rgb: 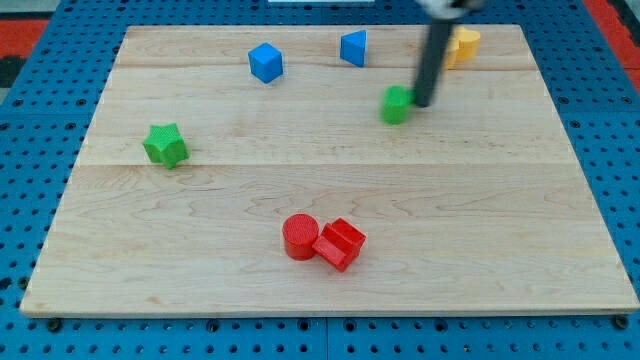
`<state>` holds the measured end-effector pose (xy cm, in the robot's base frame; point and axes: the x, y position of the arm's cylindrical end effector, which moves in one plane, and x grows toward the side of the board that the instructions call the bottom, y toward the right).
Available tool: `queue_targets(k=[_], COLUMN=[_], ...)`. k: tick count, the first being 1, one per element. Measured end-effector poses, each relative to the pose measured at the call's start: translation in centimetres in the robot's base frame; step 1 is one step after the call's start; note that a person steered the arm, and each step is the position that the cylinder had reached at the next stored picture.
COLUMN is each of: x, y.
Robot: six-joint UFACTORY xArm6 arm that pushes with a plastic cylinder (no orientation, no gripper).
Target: Push the green circle into the green star
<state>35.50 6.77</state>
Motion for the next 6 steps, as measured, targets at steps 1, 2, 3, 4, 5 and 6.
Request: queue_targets(k=[1,2,3,4,5,6], x=[4.4,3.3,3.1,3.1,1.5,-0.9], y=[-11.7,-17.4,-20.0,-23.3,-19.7,-14.1])
